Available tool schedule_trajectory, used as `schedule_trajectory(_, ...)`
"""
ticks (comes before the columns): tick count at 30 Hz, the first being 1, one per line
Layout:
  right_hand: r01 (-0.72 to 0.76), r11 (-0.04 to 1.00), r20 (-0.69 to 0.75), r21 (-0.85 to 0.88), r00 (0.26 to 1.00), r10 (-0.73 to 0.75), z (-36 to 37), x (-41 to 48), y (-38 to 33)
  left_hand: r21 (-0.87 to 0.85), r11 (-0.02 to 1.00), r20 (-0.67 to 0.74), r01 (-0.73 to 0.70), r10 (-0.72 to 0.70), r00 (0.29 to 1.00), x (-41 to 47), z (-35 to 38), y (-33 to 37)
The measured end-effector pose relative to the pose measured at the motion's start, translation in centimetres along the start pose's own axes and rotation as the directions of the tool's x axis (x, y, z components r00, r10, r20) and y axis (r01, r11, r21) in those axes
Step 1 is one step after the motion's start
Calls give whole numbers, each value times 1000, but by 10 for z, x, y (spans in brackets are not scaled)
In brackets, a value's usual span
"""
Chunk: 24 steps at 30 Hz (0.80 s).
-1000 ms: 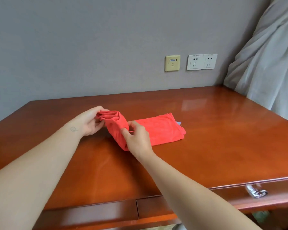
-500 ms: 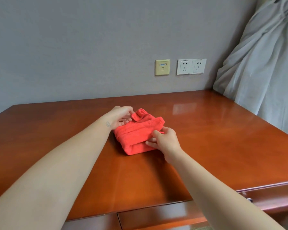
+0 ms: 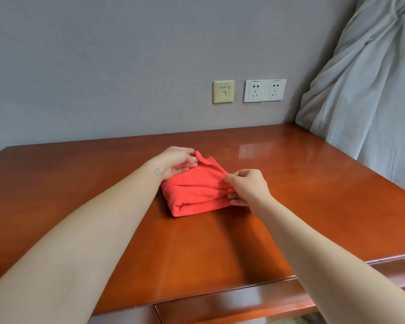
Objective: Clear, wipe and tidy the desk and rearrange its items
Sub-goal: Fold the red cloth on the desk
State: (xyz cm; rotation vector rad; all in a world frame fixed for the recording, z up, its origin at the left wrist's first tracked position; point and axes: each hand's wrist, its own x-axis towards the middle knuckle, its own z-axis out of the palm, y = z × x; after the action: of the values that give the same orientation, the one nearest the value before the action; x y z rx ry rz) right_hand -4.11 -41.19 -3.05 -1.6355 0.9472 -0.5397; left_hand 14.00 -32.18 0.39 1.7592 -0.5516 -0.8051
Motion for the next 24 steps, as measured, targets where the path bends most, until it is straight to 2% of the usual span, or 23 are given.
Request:
schedule_trajectory(3,-28,996,-16,-83,1000,27,-7,2,3,165,974,96,-157,142,985,0,6,-7)
schedule_trajectory(6,-17,964,-33,-265,999,9,-9,5,3,326,895,131,-305,277,952,-5,8,-17)
schedule_trajectory(9,18,902,-32,-432,999,-36,-9,9,5,457,797,169,-395,358,918,-10,11,-31)
schedule_trajectory(11,39,901,-15,-432,999,-51,-9,9,7,549,695,240,-464,400,884,-14,14,-37)
schedule_trajectory(13,71,933,13,-354,997,-71,-11,7,9,588,633,284,-503,421,861,-17,14,-38)
schedule_trajectory(15,125,959,36,-255,992,-120,-16,4,10,643,573,261,-508,460,849,-21,13,-39)
schedule_trajectory(19,169,971,85,-171,984,-156,-27,-3,8,774,497,138,-393,474,870,-35,4,-43)
schedule_trajectory(21,160,975,85,-151,985,-149,-28,-8,4,803,483,146,-349,409,901,-44,-4,-47)
schedule_trajectory(24,161,961,51,-224,987,-154,-29,-12,2,851,448,192,-274,221,956,-56,-17,-53)
